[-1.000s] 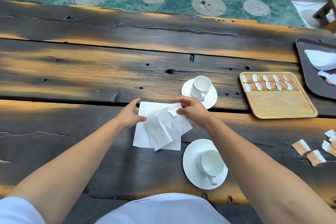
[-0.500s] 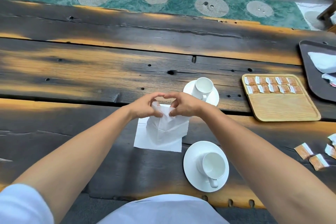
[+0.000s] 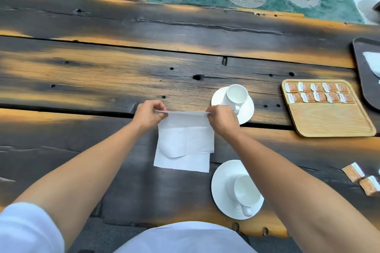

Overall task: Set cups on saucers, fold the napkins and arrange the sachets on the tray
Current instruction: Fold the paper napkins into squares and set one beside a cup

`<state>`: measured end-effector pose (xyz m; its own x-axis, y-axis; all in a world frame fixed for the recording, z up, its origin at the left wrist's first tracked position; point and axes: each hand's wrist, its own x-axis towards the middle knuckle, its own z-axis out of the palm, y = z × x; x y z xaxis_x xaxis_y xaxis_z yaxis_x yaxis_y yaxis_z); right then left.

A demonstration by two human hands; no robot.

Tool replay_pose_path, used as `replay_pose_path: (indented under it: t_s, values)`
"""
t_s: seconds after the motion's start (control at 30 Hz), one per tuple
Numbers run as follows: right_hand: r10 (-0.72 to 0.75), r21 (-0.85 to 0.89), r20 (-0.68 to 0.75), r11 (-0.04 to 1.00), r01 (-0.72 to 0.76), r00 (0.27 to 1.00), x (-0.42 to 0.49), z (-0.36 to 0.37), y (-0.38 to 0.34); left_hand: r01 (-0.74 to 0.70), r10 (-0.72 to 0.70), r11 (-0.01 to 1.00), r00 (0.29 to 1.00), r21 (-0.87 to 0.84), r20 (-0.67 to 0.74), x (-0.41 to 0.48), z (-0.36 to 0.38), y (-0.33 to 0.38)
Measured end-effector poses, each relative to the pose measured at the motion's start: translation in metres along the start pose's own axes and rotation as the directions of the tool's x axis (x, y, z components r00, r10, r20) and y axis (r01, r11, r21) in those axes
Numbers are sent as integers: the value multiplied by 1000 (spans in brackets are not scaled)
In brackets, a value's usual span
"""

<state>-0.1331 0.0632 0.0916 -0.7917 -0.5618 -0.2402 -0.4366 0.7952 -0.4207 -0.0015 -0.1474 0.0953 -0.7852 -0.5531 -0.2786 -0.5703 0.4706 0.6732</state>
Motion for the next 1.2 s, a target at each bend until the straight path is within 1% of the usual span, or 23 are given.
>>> replay_pose_path:
  t_s: [0.07,0.13,0.27,0.37,0.47,0.57,0.67,0.77,0.83,0.87,0.93,0.97,1.0,1.03,1.1,1.13,1.2]
  values:
    - [14,-13,-32,1000,-14,999,5,3,3,1,-2,1000,1000,-19,-16,6,3,-3]
    - [15,-40,-47,999,-17,999,10,6,6,-28,28,1000,999,-9,-25,12,7,-6]
    - [-29,-140,-38,990,24,999,15,15,15,-95,94,995,995,40,25,20,18,-14]
    - [-51,-195,36,979,57,998,16,29,22,-140,122,975,986,171,111,18,30,-28]
    - [-83,-251,118,962,111,990,13,41,26,-223,163,929,963,296,212,15,41,-41]
    - [-138,-349,185,916,196,973,6,51,31,-238,148,906,953,349,266,6,50,-51]
    - [-110,-352,227,917,187,968,3,57,37,-247,149,901,948,356,280,1,56,-63]
    - [-89,-350,274,918,185,958,4,59,41,-301,137,847,920,438,367,4,58,-67]
    - [-78,-328,244,931,158,967,8,58,41,-286,106,839,921,463,376,12,56,-64]
    - [-75,-308,200,942,135,977,10,57,40,-268,109,848,933,457,344,16,54,-61]
    - [-57,-248,123,965,86,991,16,55,37,-241,159,875,962,420,221,24,52,-54]
    - [-33,-210,114,976,56,993,21,54,34,-223,168,891,971,396,168,28,53,-51]
    - [-2,-173,130,985,24,991,25,54,31,-202,154,901,976,384,151,32,54,-48]
    - [28,-151,163,989,-3,986,29,56,29,-176,115,901,978,397,173,34,57,-45]
    - [58,-163,219,986,-22,974,34,60,27,-134,15,870,969,475,245,39,65,-41]
    - [66,-183,232,983,-23,971,35,62,26,-121,-18,853,965,507,261,40,68,-41]
    - [74,-220,233,975,-22,970,36,67,27,-104,-40,839,967,534,252,42,73,-42]
